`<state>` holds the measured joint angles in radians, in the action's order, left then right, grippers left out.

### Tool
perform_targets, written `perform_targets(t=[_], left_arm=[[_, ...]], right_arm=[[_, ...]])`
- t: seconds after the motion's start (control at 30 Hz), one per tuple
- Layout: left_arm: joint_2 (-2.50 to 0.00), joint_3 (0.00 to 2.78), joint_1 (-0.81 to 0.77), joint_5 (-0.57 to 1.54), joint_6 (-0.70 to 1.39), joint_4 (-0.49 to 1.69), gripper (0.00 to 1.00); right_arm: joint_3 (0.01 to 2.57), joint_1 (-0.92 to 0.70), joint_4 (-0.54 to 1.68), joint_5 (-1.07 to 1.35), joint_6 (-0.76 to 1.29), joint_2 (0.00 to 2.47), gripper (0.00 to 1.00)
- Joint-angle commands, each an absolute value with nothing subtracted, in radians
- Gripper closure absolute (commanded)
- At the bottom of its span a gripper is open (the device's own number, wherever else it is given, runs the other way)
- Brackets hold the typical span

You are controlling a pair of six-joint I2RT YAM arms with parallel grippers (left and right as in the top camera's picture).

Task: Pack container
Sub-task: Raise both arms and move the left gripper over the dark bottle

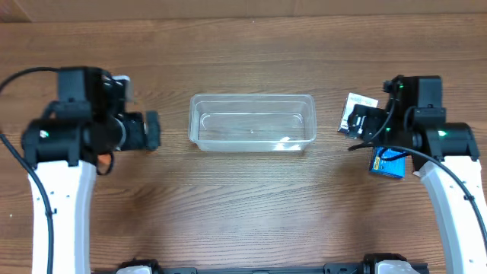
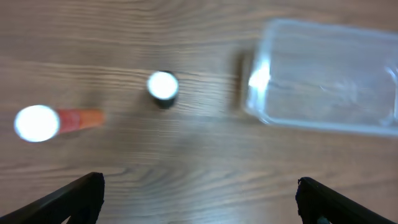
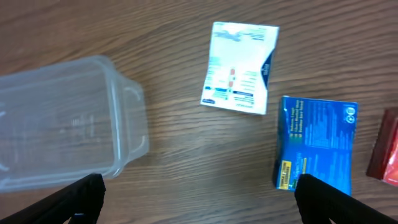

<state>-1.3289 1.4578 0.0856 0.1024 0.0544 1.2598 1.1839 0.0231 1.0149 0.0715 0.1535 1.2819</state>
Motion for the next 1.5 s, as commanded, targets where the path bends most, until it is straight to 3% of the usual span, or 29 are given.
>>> perform_targets(t=[0.0, 0.5, 1.1, 1.2, 1.37, 1.47], left_arm=[[-1.436, 1.510, 0.158, 0.094, 0.093, 1.257, 0.00], [-1.827, 1.511, 0.163, 0.093, 0.091, 1.169, 0.00], [-1.877, 1.511, 0.103, 0.019, 0.106, 1.156, 0.01], [-1.877, 1.511, 0.103, 0.019, 0.106, 1.159, 0.06], [-1.877, 1.511, 0.103, 0.019, 0.106, 1.187, 0.32], [-1.877, 1.511, 0.103, 0.020, 0.106, 1.210, 0.36]], right_arm=[[1.218, 0.051, 1.008, 0.123, 0.164, 1.273, 0.00], [1.217, 0.051, 1.008, 0.125, 0.164, 1.273, 0.00], [1.217, 0.051, 1.045, 0.125, 0.165, 1.273, 0.00], [1.217, 0.051, 1.052, 0.125, 0.164, 1.273, 0.00], [1.217, 0.051, 1.067, 0.125, 0.164, 1.273, 0.00], [1.217, 0.051, 1.078, 0.125, 0.164, 1.273, 0.00]])
